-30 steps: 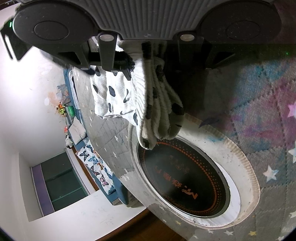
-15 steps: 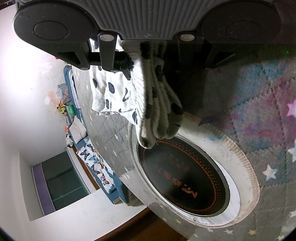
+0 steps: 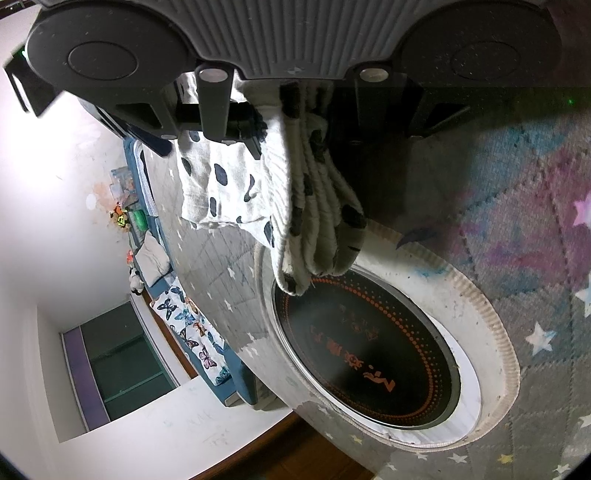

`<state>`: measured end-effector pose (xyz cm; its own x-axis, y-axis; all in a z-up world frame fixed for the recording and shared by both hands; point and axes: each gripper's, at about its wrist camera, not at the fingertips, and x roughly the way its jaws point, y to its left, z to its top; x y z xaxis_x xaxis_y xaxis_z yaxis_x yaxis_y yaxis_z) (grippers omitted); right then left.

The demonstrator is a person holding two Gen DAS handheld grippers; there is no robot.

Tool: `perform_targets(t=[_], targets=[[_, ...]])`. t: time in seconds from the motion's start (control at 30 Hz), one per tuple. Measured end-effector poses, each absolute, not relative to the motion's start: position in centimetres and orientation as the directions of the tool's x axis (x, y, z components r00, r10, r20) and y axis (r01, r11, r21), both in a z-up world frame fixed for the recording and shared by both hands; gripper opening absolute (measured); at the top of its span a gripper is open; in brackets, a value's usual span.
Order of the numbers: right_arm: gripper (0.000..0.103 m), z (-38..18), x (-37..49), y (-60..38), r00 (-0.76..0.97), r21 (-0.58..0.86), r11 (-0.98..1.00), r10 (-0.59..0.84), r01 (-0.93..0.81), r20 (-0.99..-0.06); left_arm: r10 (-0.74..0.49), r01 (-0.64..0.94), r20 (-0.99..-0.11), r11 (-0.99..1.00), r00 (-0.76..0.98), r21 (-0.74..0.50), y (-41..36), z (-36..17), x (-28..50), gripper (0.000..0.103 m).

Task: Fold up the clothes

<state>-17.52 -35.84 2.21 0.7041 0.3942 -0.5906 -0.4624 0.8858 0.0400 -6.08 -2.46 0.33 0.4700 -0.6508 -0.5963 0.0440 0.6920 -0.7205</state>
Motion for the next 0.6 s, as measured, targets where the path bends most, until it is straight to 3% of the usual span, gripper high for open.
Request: perform_targets(t=[0.2,0.6], targets=[[0.04,-0.3,-15.7,-36.9,0.68,0.063,0.912,0.347,-0.406,-0.645,-0.655,0.05,-0.594,0.69,0.467,-0.722,-2.3,0.3,-6.1,0.036],[0.044,1.0,-14.3,-35.7,0.708,0.051,0.913,0.349,-0.406,-0.614,-0.651,0.045,-0.595,0.691,0.471,-0.721,-2.3,0.5,-5.9,0.037]])
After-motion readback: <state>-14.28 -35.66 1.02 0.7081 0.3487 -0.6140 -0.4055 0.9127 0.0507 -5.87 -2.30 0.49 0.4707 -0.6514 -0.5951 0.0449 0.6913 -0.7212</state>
